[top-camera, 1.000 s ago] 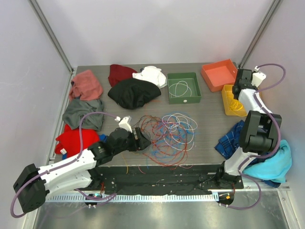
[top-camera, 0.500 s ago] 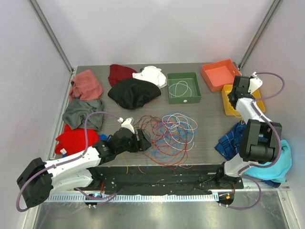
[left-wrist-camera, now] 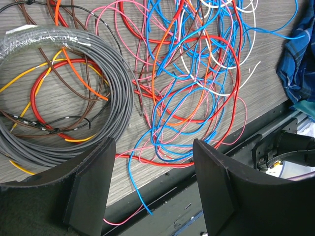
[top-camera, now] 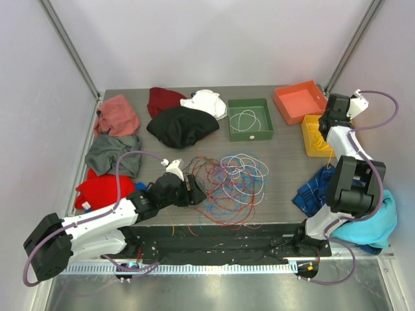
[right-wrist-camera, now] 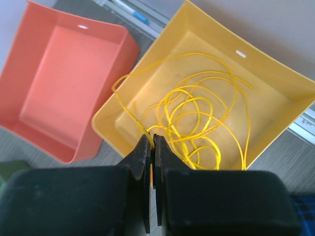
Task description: Untangle the cables
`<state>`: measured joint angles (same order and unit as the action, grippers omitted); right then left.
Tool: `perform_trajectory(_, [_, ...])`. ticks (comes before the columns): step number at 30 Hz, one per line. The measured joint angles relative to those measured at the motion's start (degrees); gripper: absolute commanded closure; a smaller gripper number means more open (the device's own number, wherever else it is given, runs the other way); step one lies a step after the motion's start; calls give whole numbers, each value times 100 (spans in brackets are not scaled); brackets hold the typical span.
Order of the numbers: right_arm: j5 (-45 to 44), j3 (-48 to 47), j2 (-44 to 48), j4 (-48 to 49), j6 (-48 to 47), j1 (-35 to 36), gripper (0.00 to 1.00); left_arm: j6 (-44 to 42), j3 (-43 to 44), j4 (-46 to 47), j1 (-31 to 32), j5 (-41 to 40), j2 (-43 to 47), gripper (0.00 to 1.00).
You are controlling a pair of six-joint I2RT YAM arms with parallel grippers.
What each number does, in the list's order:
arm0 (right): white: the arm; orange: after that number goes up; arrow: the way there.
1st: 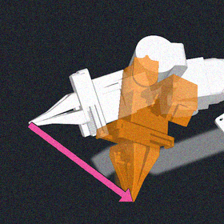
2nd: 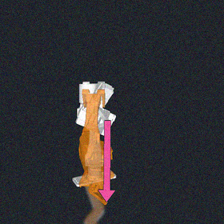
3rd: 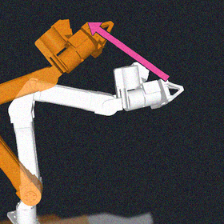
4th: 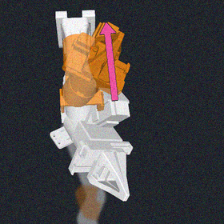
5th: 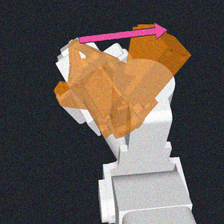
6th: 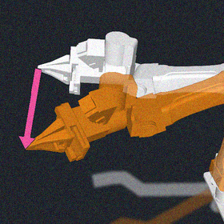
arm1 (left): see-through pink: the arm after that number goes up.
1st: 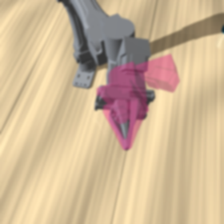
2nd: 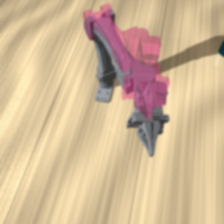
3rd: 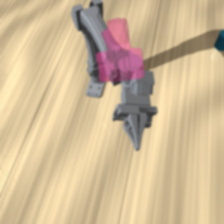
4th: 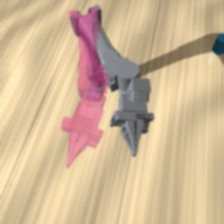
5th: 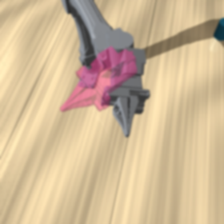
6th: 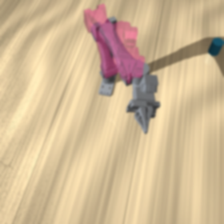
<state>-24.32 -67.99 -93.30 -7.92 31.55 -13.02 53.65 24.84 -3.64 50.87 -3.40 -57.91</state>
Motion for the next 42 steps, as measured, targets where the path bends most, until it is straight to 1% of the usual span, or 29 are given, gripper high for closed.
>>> perform_trajectory(7, [13,-717,-776,-57,-151,-138,99,-2,0,52,0,-94,-87,32])
perform_trajectory(14, [92,-767,-1167,-162,-240,-219,99,-28,0,96,0,-120,-289,32])
perform_trajectory(15, [101,-767,-1235,-192,-249,-260,98,-33,0,118,0,-131,-291,31])
perform_trajectory(16, [109,-767,-1309,-236,-254,-302,93,-37,4,146,0,-138,-297,31])
perform_trajectory(17, [114,-767,-1381,-302,-256,-337,86,-50,11,173,0,-142,-310,31])
perform_trajectory(18, [120,-761,-1425,-358,-260,-358,71,-57,15,197,0,-146,-319,31])
perform_trajectory(20, [149,-715,-1467,-466,-260,-400,60,-74,22,254,0,-151,-343,31])
perform_trajectory(21, [160,-699,-1467,-511,-267,-417,51,-87,22,271,0,-151,-350,31])
perform_trajectory(24, [173,-699,-1445,-579,-267,-417,41,-111,22,304,0,-155,-350,31])
perform_trajectory(28, [175,-555,-1132,-651,-245,-376,38,-111,20,334,0,-195,-267,30])
perform_trajectory(32, [168,-452,-463,-752,-129,-249,37,-114,17,367,0,-251,9,30])
perform_trajectory(35, [109,-433,76,-743,-79,11,37,-111,-4,382,0,-264,157,30])
perform_trajectory(38, [31,-293,619,-682,-55,466,39,-111,-55,380,0,-286,278,30])
perform_trajectory(42, [17,247,1340,-573,-63,1762,42,-105,-114,376,0,-330,369,30])
